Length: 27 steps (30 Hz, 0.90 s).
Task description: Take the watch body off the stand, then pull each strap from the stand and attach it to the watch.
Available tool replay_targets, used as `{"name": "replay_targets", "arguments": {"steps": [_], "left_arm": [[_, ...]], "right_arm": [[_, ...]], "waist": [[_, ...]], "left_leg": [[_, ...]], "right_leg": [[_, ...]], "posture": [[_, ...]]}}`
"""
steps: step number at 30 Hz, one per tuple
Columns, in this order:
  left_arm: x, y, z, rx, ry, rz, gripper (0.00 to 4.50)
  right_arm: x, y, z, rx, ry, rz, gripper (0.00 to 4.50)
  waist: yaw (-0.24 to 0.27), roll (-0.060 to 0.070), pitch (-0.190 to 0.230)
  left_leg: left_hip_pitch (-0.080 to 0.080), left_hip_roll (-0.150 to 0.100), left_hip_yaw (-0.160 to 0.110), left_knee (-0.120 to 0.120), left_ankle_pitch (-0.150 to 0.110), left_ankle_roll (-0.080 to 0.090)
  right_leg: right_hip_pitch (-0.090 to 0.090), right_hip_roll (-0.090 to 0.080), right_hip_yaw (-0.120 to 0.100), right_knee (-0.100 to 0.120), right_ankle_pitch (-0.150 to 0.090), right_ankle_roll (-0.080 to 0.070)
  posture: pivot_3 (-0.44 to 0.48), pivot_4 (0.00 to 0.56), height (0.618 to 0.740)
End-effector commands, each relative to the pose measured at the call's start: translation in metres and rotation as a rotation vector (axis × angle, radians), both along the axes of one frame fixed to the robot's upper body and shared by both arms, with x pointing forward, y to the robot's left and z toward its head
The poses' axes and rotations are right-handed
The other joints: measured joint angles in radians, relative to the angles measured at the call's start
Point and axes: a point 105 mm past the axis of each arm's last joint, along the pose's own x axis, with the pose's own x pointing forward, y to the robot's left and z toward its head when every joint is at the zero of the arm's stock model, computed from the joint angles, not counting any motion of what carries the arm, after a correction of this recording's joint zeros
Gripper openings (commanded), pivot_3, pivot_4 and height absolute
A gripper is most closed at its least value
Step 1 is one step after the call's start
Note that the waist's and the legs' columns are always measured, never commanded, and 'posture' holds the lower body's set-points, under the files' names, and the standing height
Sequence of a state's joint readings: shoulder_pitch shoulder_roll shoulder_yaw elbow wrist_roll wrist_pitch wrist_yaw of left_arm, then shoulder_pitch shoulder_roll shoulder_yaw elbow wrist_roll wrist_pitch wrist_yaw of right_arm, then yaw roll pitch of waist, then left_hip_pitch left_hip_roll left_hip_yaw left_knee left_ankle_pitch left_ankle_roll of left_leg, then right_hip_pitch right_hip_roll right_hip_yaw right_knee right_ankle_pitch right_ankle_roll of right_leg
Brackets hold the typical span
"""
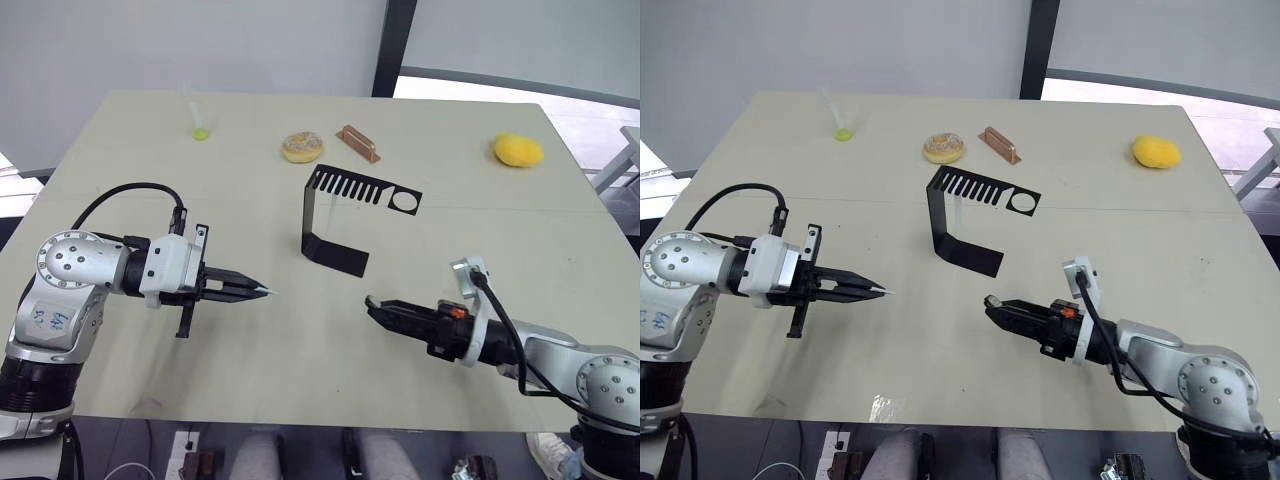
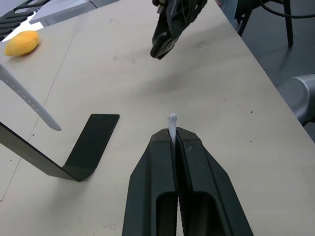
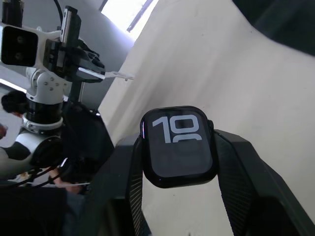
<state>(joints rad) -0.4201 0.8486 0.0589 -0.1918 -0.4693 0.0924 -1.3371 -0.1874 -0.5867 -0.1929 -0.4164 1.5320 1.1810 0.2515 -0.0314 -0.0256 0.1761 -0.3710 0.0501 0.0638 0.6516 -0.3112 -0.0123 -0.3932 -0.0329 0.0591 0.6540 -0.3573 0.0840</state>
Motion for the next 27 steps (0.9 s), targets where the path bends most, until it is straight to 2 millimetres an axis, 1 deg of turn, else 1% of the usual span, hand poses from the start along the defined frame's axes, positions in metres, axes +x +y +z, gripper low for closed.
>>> {"name": "replay_targets", "arguments": {"steps": [1,4,9,16,19,23,27], "left_arm": [[-0.004,-0.022,0.013,-0.005,-0.083,-0.053,0.00],[-0.004,-0.033,0.015,0.029,-0.119,-0.087,0.00],[-0.001,-0.047,0.018,0.068,-0.158,-0.122,0.00],[0.003,-0.052,0.017,0.088,-0.168,-0.137,0.00],[0.004,-0.055,0.013,0.109,-0.165,-0.143,0.00],[0.006,-0.062,0.000,0.157,-0.158,-0.149,0.00],[0.010,-0.068,-0.005,0.165,-0.166,-0.140,0.00]], "right_arm": [[0.004,0.008,0.001,0.021,0.052,0.030,1.59],[0.006,0.012,-0.001,0.016,0.076,0.045,1.59],[0.010,0.015,-0.005,0.006,0.094,0.041,1.59],[0.012,0.015,-0.007,0.007,0.108,0.030,1.59],[0.012,0.015,-0.008,0.006,0.108,0.026,1.59],[0.011,0.018,-0.007,0.009,0.106,0.027,1.59],[0.012,0.019,-0.007,0.007,0.103,0.027,1.59]], "waist": [[0.001,0.000,0.000],[0.000,0.000,0.000],[-0.003,0.000,0.000],[-0.003,0.000,0.000],[-0.003,0.000,0.000],[-0.002,0.000,0.000],[-0.001,0.000,0.000]], "left_leg": [[0.000,0.000,0.000,0.000,0.000,0.000],[-0.001,0.000,0.000,0.001,0.000,0.000],[-0.001,0.000,0.000,0.000,0.000,0.000],[-0.001,0.000,0.000,0.000,0.000,0.000],[-0.001,0.000,0.000,0.000,0.000,0.000],[-0.001,0.000,0.000,0.000,0.000,0.000],[-0.001,0.000,0.000,0.000,0.000,0.000]], "right_leg": [[0.000,0.000,0.000,0.000,0.000,0.000],[0.000,0.000,0.000,0.000,0.000,0.001],[-0.001,0.001,0.000,0.000,0.000,0.001],[-0.001,0.001,0.000,0.000,0.000,0.001],[-0.001,0.001,0.000,0.000,0.000,0.001],[-0.001,0.001,0.000,0.000,0.000,0.001],[-0.001,0.001,0.000,0.000,0.000,0.001]], "posture": [[0.000,0.150,0.740],[0.000,0.150,0.740],[0.000,0.150,0.740],[0.000,0.150,0.740],[0.000,0.150,0.740],[0.000,0.150,0.740],[0.000,0.150,0.740]]}}
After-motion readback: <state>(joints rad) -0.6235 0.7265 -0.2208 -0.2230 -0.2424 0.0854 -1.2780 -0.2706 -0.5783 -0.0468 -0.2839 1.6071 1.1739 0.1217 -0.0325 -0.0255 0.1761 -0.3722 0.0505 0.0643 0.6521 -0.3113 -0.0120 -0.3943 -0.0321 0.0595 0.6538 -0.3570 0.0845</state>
